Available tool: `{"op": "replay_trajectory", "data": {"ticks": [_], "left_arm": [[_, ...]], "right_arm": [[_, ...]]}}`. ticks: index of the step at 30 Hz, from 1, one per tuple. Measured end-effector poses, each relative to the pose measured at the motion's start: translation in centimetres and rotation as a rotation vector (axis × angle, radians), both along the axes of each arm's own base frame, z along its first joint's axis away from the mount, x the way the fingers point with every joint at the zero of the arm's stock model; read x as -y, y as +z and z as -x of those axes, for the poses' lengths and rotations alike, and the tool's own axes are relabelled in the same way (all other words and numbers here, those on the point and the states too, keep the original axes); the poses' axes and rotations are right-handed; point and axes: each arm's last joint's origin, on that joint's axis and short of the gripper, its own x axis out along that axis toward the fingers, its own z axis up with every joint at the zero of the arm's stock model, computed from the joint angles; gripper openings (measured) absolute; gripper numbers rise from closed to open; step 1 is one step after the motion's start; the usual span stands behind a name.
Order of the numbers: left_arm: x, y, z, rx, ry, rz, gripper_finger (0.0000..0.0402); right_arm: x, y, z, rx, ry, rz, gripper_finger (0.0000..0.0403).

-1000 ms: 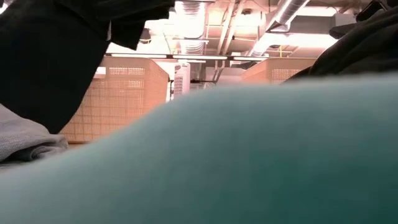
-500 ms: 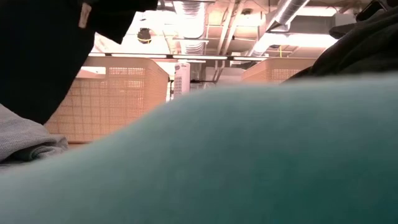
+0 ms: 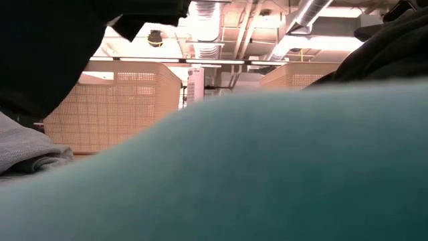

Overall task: Sort clothes
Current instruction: Put the dark blue pants into the left white laundry bin

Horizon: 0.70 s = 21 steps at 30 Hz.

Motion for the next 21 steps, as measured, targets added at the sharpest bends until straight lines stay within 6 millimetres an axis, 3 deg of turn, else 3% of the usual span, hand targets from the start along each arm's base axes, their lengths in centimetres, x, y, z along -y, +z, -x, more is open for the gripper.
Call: {"op": "replay_trajectory", "data": {"ticks": [9, 15, 21], "left_arm": [[-1.0, 2.0, -0.4, 0.155, 0.027, -0.219, 0.0044], [-1.7, 2.4, -0.8, 0.212, 0.103, -0.353, 0.0044], [-3.0, 2.5, -0.9, 0.271, 0.169, -0.382, 0.0044]], "right_arm": [[0.0, 0.0, 0.0, 0.000, 0.000, -0.002, 0.0024], [0.0, 0.0, 0.0, -0.003, 0.003, -0.020, 0.0024], [0.0, 0.0, 0.0, -0.004, 0.003, -0.025, 0.0024]]}}
